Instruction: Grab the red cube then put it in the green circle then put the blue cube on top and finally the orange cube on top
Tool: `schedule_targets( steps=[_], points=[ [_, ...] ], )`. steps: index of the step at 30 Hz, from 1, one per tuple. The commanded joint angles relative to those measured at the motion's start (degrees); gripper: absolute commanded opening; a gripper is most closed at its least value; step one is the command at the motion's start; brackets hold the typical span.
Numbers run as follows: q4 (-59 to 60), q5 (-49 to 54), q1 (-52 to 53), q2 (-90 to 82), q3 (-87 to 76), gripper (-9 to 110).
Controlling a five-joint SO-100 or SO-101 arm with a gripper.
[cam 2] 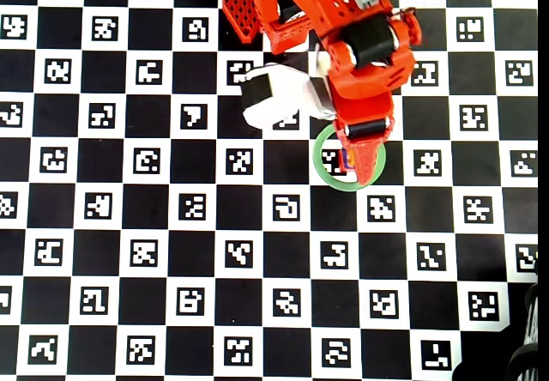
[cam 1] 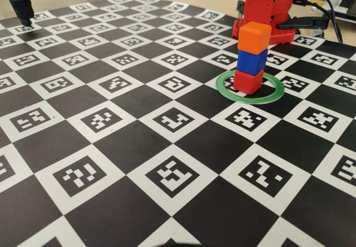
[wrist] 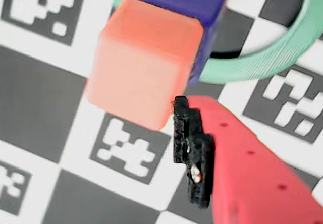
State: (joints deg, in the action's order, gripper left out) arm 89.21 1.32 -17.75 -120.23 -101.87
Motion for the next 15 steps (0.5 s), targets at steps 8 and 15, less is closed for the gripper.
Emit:
schedule_targets(
  steps=[8,15],
  points=[
    [-7.5,16.3,7.1,-17.9,-10.2,-2],
    [-15.3,27.5,12.6,-27.3,-21.0,-6]
  ],
)
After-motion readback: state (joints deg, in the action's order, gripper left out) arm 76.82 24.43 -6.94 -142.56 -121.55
